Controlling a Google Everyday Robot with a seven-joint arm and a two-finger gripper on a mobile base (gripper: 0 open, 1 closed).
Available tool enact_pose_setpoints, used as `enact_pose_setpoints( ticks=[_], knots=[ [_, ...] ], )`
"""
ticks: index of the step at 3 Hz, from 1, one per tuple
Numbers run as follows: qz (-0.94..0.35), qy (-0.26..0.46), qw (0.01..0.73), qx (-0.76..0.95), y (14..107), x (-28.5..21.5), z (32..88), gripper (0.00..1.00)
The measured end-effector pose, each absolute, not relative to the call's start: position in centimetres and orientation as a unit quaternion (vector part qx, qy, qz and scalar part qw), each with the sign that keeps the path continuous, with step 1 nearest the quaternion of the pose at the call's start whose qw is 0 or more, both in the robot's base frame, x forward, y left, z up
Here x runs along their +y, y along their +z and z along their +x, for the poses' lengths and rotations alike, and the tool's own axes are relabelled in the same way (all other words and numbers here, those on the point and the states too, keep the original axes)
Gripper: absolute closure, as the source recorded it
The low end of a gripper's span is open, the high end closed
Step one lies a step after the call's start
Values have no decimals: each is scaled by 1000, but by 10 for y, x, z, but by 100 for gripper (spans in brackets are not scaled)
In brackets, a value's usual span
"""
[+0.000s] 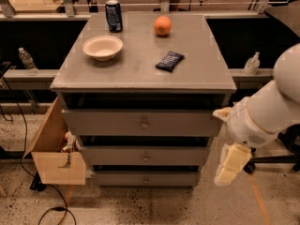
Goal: Open bottom drawer
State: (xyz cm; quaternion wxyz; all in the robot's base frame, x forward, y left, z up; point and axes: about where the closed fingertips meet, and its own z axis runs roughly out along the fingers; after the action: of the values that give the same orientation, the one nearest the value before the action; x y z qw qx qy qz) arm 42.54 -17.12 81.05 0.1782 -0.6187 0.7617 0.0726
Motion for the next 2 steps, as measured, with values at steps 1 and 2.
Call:
enact_pose_setpoints(
  ticks=[1,2],
  knots=[
    [-623,124,167,754,742,-150,415,0],
    [-626,164,139,749,681,-131,402,0]
  ],
)
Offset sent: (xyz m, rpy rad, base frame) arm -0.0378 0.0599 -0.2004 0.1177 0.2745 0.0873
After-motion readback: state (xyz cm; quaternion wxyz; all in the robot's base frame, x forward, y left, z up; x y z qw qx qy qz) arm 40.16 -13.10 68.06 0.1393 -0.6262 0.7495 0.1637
